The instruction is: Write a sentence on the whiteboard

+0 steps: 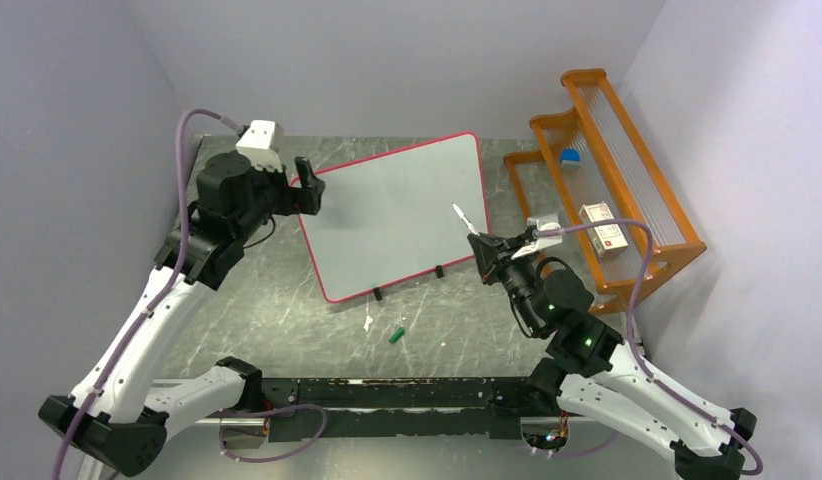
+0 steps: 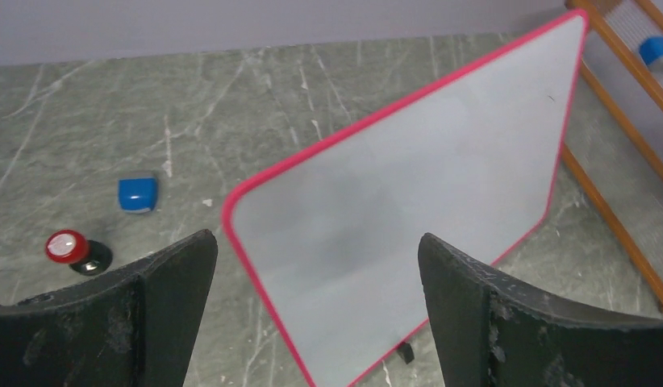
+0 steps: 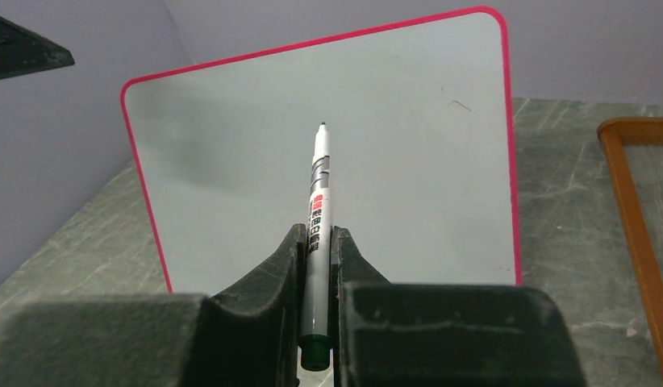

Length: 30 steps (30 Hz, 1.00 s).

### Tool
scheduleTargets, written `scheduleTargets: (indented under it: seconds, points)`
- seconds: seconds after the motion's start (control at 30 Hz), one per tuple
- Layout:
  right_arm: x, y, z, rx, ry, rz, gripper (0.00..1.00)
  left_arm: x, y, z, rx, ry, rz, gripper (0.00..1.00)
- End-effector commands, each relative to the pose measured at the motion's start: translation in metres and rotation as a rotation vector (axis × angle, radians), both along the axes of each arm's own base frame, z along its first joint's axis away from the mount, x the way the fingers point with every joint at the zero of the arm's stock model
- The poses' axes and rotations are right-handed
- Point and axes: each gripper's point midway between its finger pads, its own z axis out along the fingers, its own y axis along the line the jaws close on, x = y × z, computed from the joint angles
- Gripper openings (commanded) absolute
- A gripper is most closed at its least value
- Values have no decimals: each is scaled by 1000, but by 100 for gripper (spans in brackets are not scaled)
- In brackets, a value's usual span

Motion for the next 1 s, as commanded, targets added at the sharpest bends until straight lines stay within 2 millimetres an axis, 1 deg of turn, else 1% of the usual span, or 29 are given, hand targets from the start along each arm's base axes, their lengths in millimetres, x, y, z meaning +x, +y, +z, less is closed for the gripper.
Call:
scheduleTargets:
  seconds: [0.0,0.13,0.2,0.23,0.27,0.3,0.37,0.47,0.53,0.7,0.8,0.97]
  points:
    - [1,8,14,-12,-23,35,0,12,17,3,-52,-41,-42,98]
    - [2,19,7,-49,-13,75,0,21,36,-14,-122,-6,-93,97]
    - [2,25,11,-47,-27,98,0,24,45,-17,-163,-6,-119,96]
    - [2,28,11,-54,-28,113,0,24,44,-18,-188,-6,-153,95]
    - [1,31,11,-62,-30,124,0,27,54,-19,-214,-10,-158,95]
    - [2,33,10,-70,-31,132,0,29,59,-22,-242,-10,-175,94]
    - [2,37,8,-85,-30,148,0,33,61,-28,-303,-3,-237,92]
    - [3,42,4,-98,-23,161,0,37,50,-33,-356,0,-360,86]
    - [3,45,4,-103,-25,174,0,43,47,-41,-370,14,-396,83]
    - [4,50,5,-123,-33,192,0,49,38,-48,-421,39,-497,76]
    - [5,54,3,-130,-27,200,0,54,34,-50,-462,42,-547,72]
    - [5,61,1,-128,-27,223,0,60,25,-59,-509,67,-623,54]
